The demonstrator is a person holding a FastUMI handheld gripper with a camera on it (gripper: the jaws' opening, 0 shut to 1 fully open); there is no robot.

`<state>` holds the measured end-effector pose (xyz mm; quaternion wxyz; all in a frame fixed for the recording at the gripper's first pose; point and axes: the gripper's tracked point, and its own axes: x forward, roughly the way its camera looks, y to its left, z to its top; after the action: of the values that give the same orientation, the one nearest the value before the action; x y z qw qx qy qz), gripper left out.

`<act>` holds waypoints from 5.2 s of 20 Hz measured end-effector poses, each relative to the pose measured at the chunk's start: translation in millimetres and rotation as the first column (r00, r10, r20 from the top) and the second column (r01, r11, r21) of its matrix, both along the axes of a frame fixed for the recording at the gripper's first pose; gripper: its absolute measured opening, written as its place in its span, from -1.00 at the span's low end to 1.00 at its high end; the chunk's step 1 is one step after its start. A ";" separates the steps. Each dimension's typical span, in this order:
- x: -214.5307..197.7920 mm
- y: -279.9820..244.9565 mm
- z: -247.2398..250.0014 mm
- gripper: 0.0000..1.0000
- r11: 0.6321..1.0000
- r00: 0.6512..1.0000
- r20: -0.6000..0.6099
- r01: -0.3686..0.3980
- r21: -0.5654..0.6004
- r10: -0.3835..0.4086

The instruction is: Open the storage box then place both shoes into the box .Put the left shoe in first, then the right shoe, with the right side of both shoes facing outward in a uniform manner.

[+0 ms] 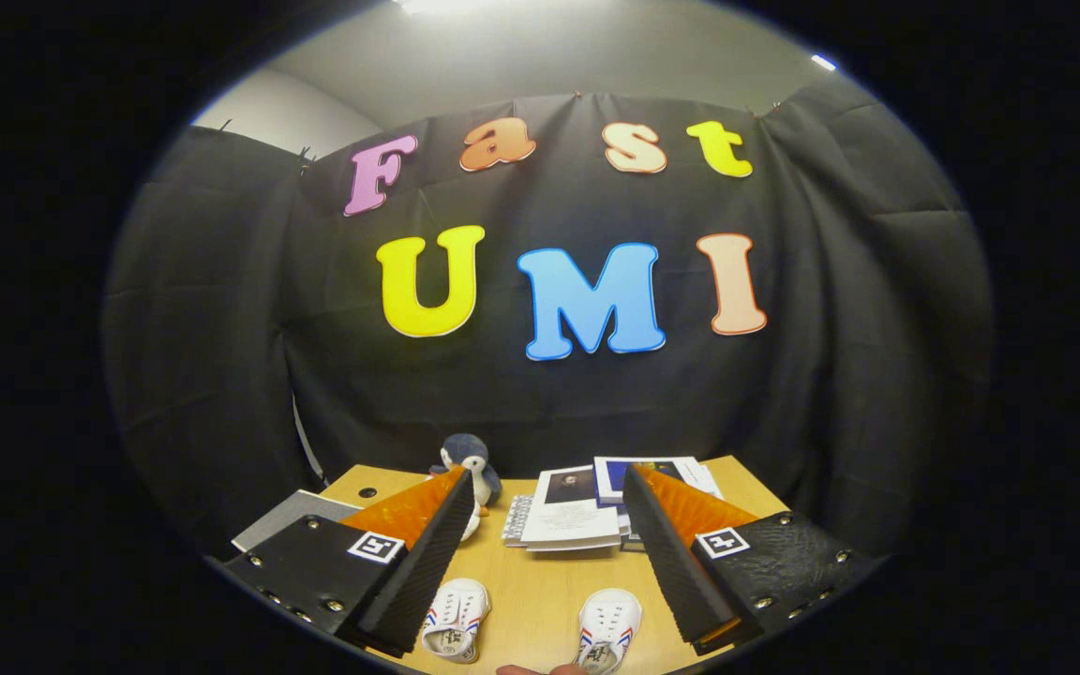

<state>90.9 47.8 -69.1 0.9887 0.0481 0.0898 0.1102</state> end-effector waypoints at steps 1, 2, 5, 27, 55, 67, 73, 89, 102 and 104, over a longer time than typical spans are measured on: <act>0.4 11.5 -5.3 0.95 1.000 0.999 -0.021 -0.030 0.006 0.030; 0.5 22.1 -12.1 0.95 0.998 0.997 -0.042 -0.061 0.010 0.062; 0.5 55.3 -37.1 0.95 0.985 0.979 -0.114 -0.162 0.060 0.168; 6.8 265.9 -208.5 0.91 0.662 0.477 -0.503 -0.259 0.704 0.721; 10.5 326.7 -71.2 -0.92 0.565 0.449 -0.375 -0.436 0.701 0.811; -21.4 477.6 5.5 -0.88 0.541 0.411 -0.351 -0.623 0.566 0.841; -36.3 547.0 -12.2 -0.55 0.547 0.380 -0.405 -0.683 0.483 0.832; -19.6 477.7 -25.1 0.84 0.611 0.426 -0.453 -0.660 0.437 0.783; 9.8 326.1 -64.0 0.84 0.739 0.527 -0.530 -0.568 0.362 0.665; 14.4 306.5 -70.9 0.84 0.756 0.546 -0.536 -0.563 0.335 0.644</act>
<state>105.3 354.2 -140.1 0.7966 0.1084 0.4145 0.4264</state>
